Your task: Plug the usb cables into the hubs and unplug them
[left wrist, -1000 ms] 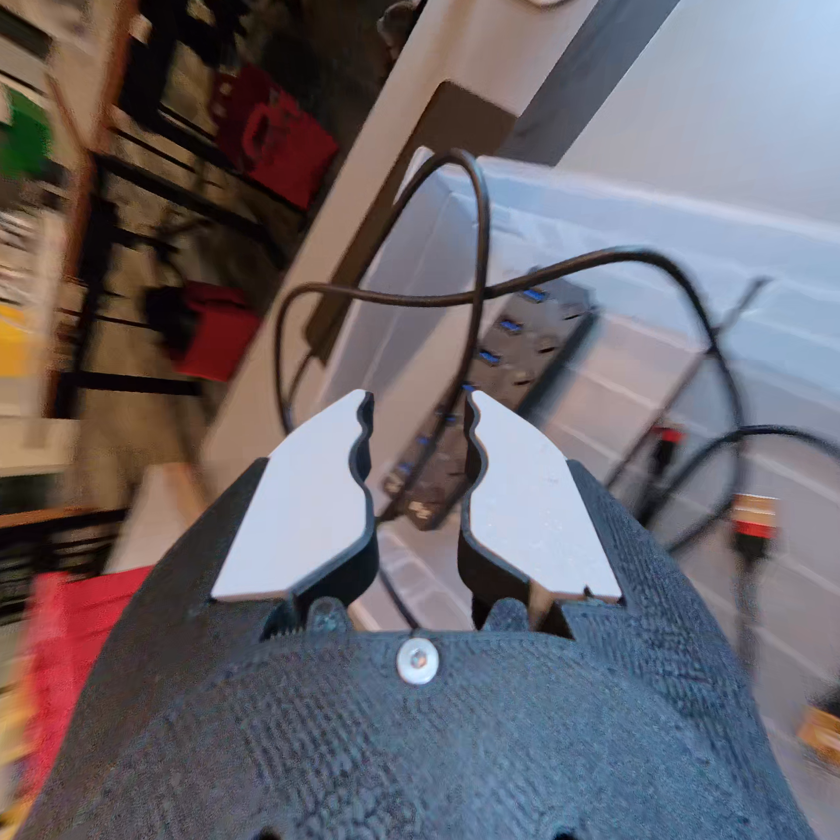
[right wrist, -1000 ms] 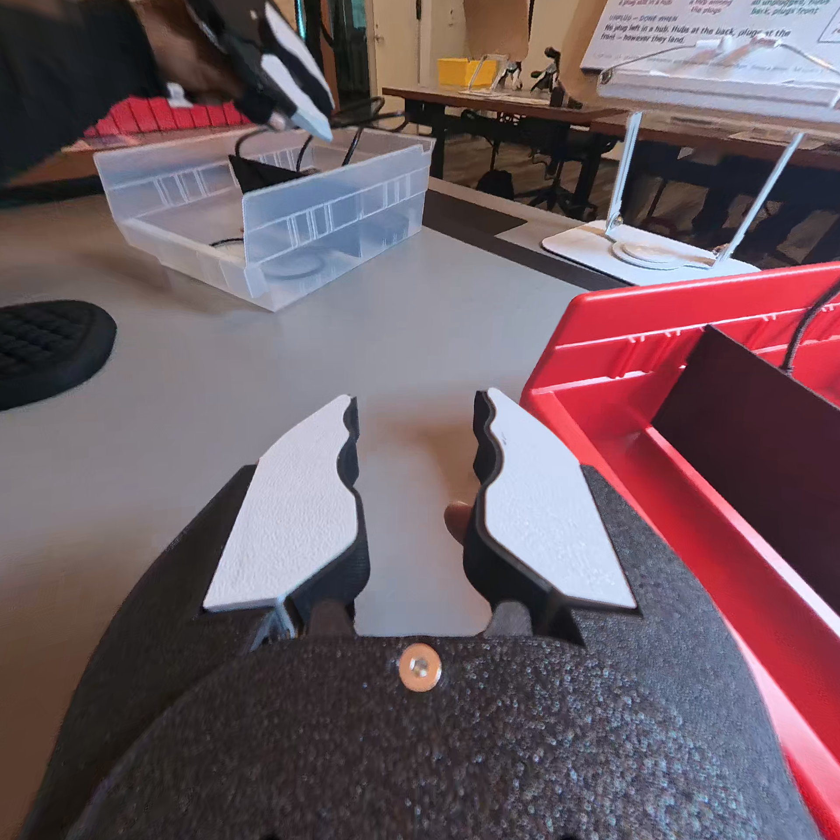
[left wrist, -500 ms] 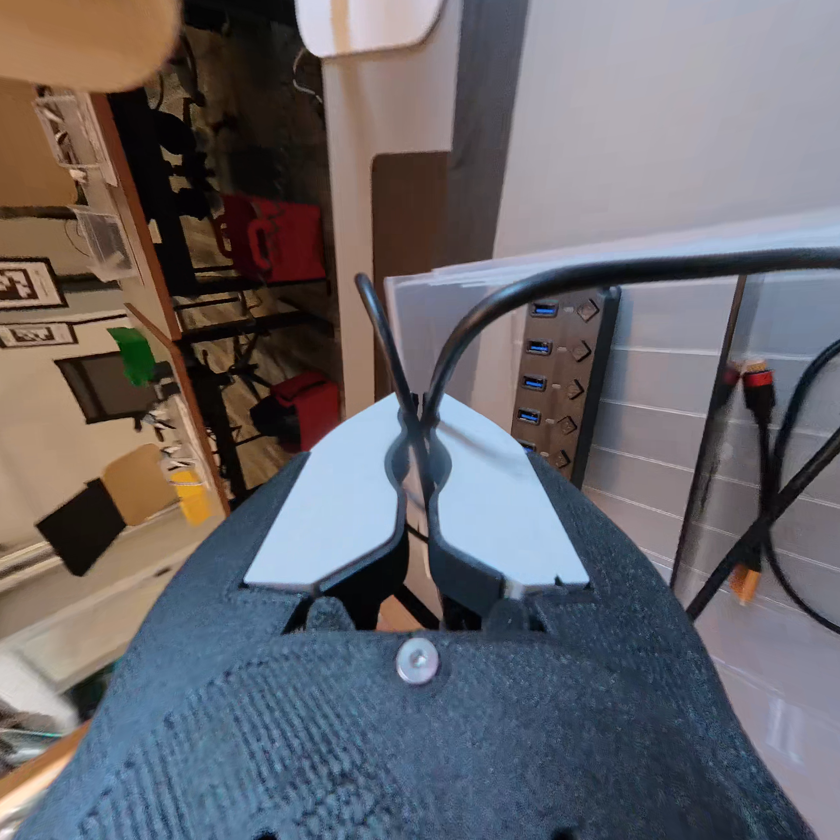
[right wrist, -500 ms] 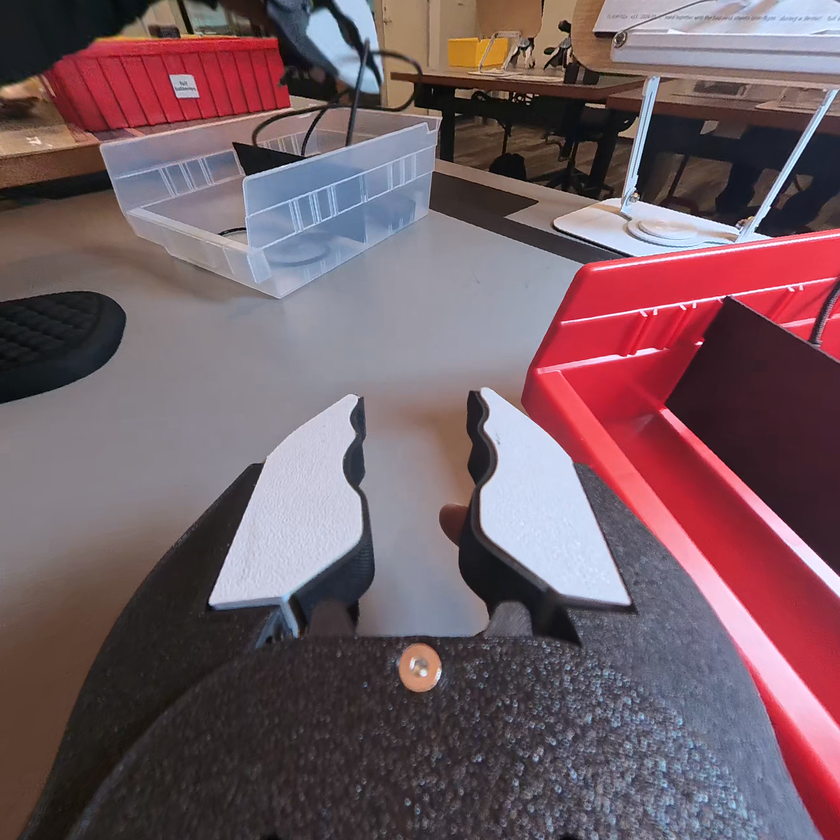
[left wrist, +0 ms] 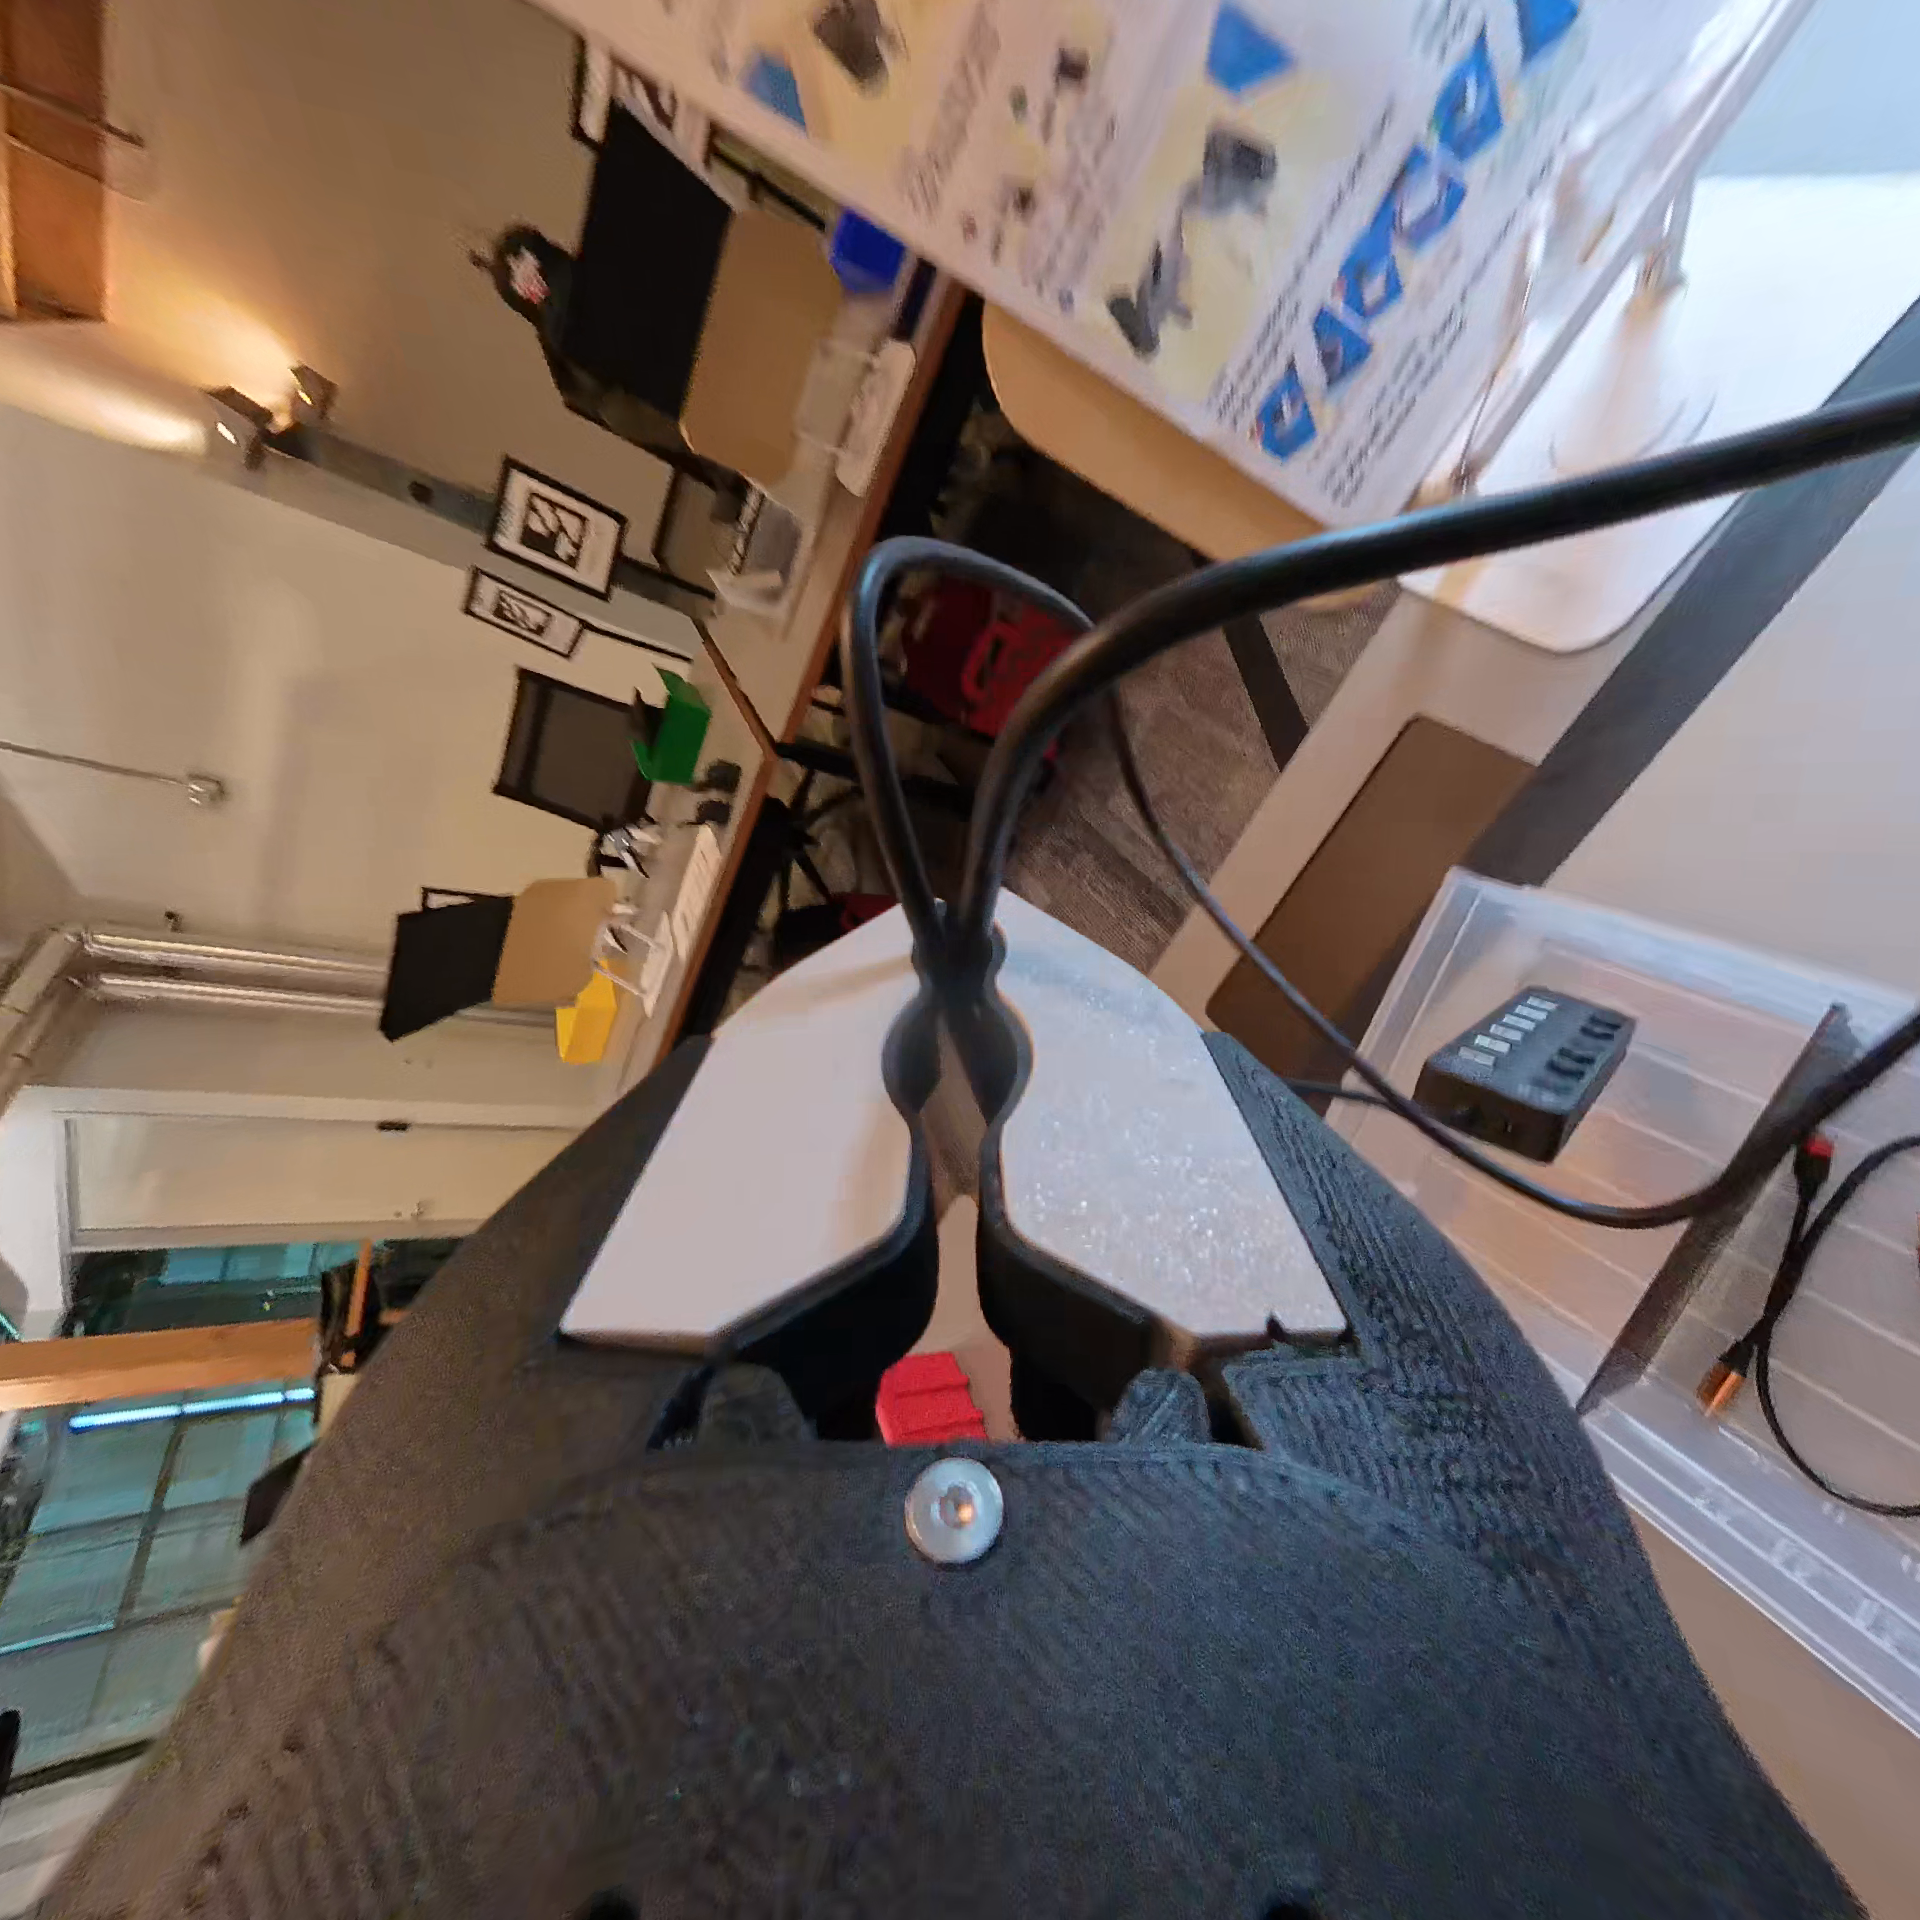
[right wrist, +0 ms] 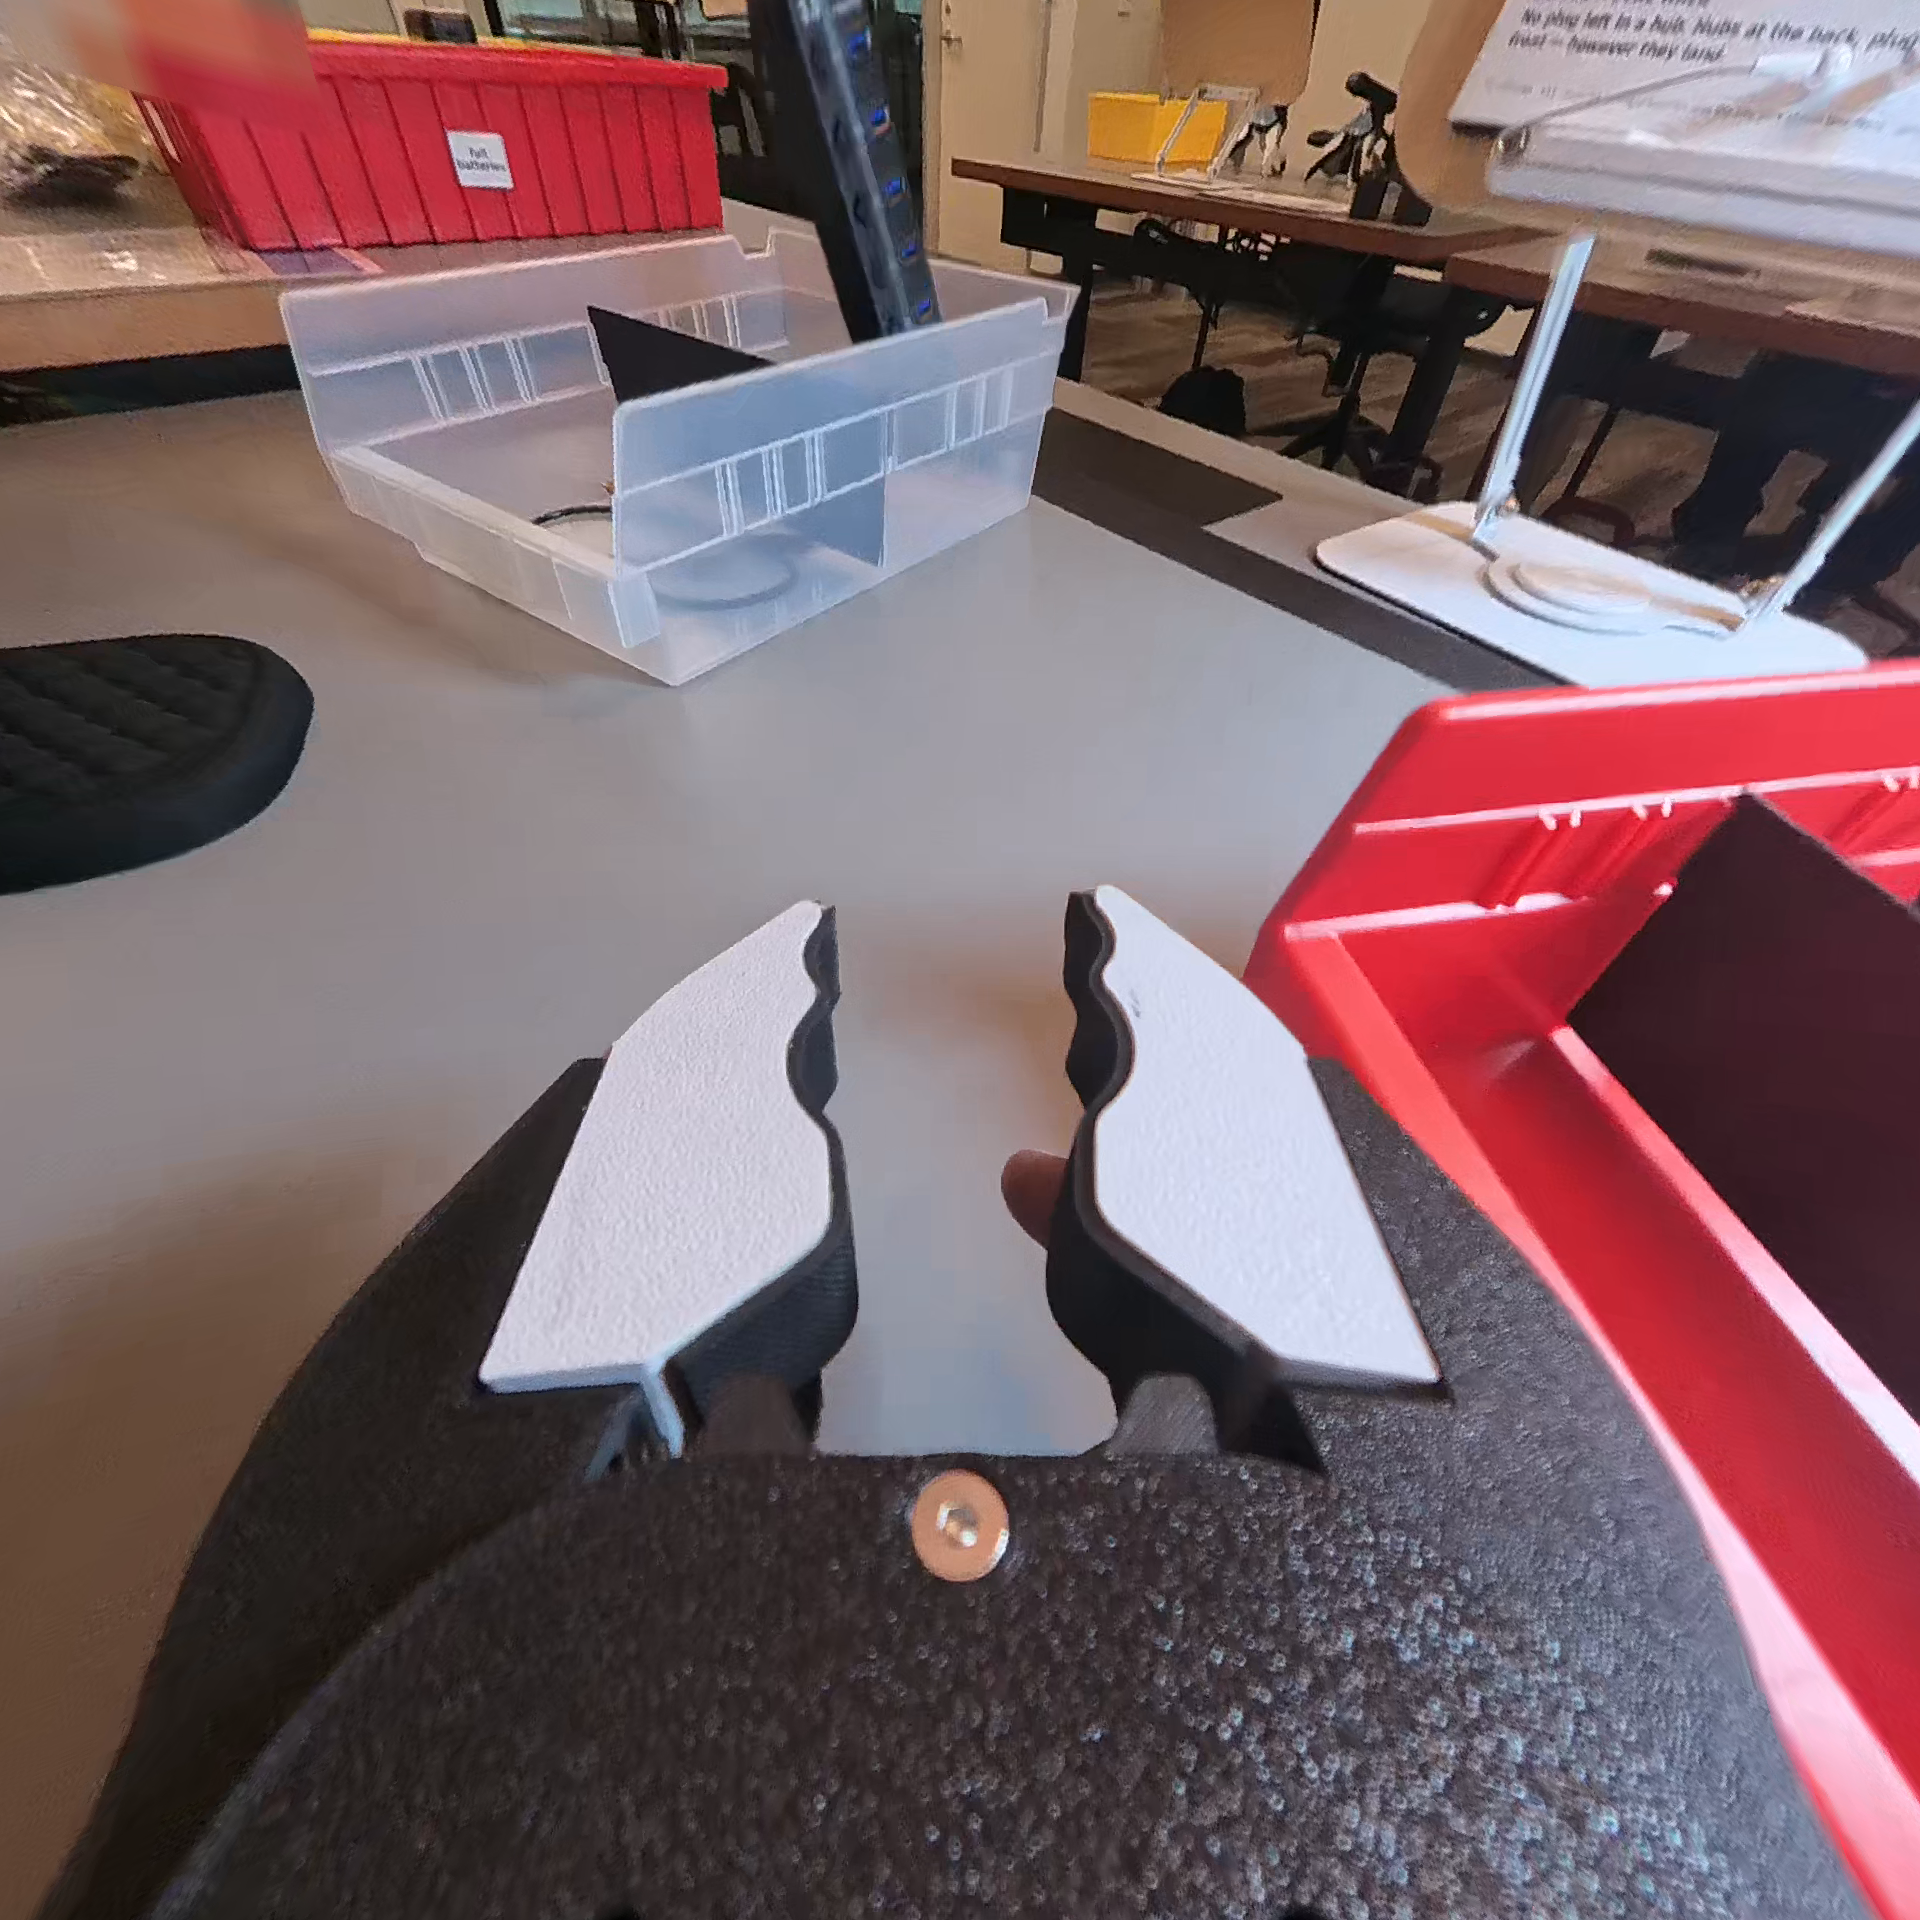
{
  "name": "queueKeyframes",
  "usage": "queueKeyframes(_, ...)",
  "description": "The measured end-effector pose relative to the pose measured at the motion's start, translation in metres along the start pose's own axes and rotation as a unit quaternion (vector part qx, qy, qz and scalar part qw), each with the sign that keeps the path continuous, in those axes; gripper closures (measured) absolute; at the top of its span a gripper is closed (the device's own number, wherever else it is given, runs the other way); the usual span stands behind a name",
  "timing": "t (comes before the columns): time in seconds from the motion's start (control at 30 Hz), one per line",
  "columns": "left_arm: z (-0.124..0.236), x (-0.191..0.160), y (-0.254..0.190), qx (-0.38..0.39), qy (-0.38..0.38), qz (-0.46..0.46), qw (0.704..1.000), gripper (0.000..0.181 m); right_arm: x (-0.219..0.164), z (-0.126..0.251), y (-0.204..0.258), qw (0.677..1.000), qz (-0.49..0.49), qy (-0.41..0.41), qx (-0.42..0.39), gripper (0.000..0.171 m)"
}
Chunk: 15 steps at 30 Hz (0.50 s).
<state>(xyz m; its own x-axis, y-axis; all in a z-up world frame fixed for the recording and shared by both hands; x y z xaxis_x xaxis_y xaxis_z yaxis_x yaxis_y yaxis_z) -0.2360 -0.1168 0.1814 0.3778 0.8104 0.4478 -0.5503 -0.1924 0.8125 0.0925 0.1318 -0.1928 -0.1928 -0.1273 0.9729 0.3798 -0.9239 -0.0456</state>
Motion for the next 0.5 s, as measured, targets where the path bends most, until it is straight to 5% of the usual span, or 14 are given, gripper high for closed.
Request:
queueKeyframes(0.03,0.011,0.012,0.003,0.007,-0.012,-0.006,1.000,0.179,0.005,-0.003,0.001,1.000,0.007,-0.002,0.005,0.129)
queueKeyframes(0.23,0.074,0.085,0.006,0.013,-0.111,-0.020,0.994,0.180,0.048,-0.029,0.009,0.996,0.060,-0.036,0.055,0.119)
queueKeyframes(0.4,0.117,0.125,-0.008,-0.040,-0.221,0.001,0.974,0.180,0.080,-0.046,0.014,0.975,0.015,-0.074,0.209,0.108)
queueKeyframes(0.5,0.132,0.137,-0.026,-0.090,-0.271,0.007,0.959,0.180,0.085,-0.054,0.003,0.971,0.016,-0.058,0.231,0.093)
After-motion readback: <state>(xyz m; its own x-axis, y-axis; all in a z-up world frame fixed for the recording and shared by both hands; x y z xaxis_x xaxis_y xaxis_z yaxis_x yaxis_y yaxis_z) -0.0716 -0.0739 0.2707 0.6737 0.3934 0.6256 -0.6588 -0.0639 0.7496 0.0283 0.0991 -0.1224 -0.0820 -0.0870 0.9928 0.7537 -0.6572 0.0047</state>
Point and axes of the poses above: each gripper's, where its closed fingertips meet, z back along the fingers, x out of its top, y = z × x across the jaws, the point moved 9 cm from there along z, back along the fingers, and after that the axes turned 2 degrees about -y, right-handed, at the moved point
